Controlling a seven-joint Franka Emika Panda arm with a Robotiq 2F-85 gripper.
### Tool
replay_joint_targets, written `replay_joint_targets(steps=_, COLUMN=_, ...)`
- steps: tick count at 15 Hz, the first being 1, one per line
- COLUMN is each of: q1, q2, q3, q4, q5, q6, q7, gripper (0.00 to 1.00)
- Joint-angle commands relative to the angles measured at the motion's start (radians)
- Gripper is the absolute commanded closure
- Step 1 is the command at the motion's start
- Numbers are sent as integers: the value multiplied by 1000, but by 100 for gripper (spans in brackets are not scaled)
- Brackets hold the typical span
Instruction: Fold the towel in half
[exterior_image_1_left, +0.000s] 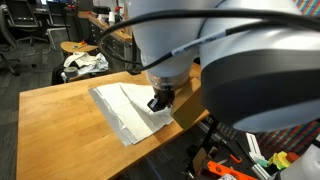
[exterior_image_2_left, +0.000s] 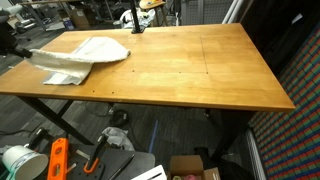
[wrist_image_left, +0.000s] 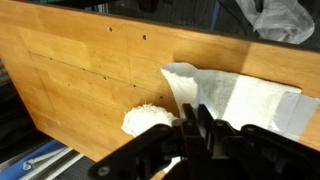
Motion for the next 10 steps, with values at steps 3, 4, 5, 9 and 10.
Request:
replay_joint_targets(steps=3, q1=-13, q2=99, q3=101, q4=34, q5=-148, q6=59, q7=252, gripper=89)
replay_joint_targets(steps=4, q1=-12, q2=121, q3=112, q4=43, q5=-172, q6=56, q7=288, gripper=89)
replay_joint_targets(steps=5, q1=-13, q2=148, q3=126, q4=56, q5=-205, q6=50, q7=333, gripper=88)
replay_joint_targets(steps=9, q1=1, q2=266, q3=146, q4=116, q5=-346, q6=9, q7=497, gripper=89)
replay_joint_targets(steps=10, q1=10, q2=300, q3=142, q4=134, q5=-380, q6=-2, q7=531, gripper=90)
